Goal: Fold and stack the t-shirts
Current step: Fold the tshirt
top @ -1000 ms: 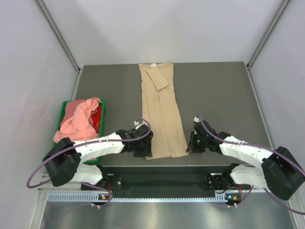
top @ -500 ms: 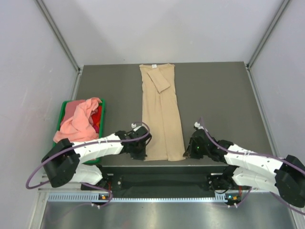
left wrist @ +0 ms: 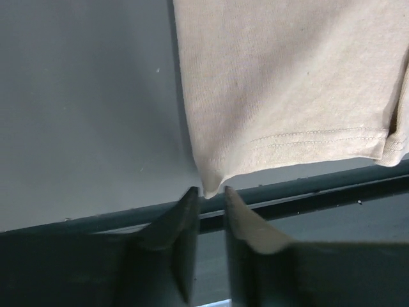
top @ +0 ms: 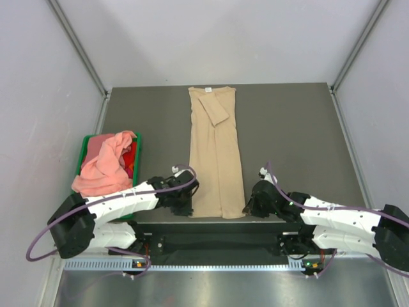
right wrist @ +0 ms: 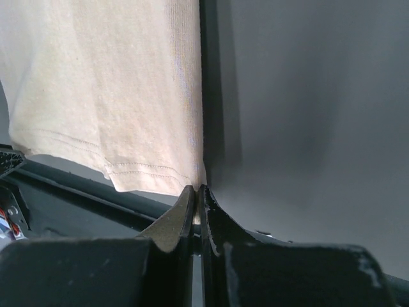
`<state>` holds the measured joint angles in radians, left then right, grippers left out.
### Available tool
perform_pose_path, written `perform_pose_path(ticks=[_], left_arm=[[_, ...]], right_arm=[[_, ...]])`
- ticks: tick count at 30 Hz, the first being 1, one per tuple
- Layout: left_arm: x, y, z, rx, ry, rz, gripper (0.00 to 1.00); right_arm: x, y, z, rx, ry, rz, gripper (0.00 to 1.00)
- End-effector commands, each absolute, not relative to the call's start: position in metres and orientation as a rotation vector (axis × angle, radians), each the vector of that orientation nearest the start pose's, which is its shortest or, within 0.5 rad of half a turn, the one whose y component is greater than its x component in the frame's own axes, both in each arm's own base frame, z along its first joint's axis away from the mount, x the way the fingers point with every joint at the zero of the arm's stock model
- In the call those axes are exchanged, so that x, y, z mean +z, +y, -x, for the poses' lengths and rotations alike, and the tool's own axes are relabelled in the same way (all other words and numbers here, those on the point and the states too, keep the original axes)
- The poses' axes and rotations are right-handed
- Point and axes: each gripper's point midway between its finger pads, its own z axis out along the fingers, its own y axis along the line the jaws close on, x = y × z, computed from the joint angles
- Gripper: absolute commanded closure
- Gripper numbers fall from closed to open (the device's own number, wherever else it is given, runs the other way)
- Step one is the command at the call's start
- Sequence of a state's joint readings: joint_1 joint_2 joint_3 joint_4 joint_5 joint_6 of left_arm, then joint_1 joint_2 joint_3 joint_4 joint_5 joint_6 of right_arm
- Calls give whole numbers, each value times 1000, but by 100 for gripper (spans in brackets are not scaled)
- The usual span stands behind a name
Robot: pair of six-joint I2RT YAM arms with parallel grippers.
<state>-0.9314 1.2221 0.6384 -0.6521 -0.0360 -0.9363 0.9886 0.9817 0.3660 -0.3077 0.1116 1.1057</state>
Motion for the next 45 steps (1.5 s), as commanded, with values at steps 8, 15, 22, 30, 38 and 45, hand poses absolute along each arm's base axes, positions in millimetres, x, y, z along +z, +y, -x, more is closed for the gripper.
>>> perform_pose_path(ticks=[8, 15, 22, 30, 38, 45], left_arm=[[31, -197, -109, -363, 2910, 133, 62], [13, -195, -102, -353, 2942, 164, 78], [20, -203, -99, -428, 2954, 168, 100], [57, -220, -126, -453, 2855, 80, 100], [70, -216, -176, -424, 2819, 120, 100], [88, -209, -245, -379, 2749, 152, 100]], right_arm=[[29, 212, -119, 689, 2608, -221, 100], [30, 212, -119, 690, 2607, -215, 100], [32, 212, -118, 695, 2600, -173, 100], [64, 215, -139, 613, 2525, -81, 100], [78, 226, -181, 441, 2479, 57, 100], [103, 238, -243, 411, 2444, 97, 100]])
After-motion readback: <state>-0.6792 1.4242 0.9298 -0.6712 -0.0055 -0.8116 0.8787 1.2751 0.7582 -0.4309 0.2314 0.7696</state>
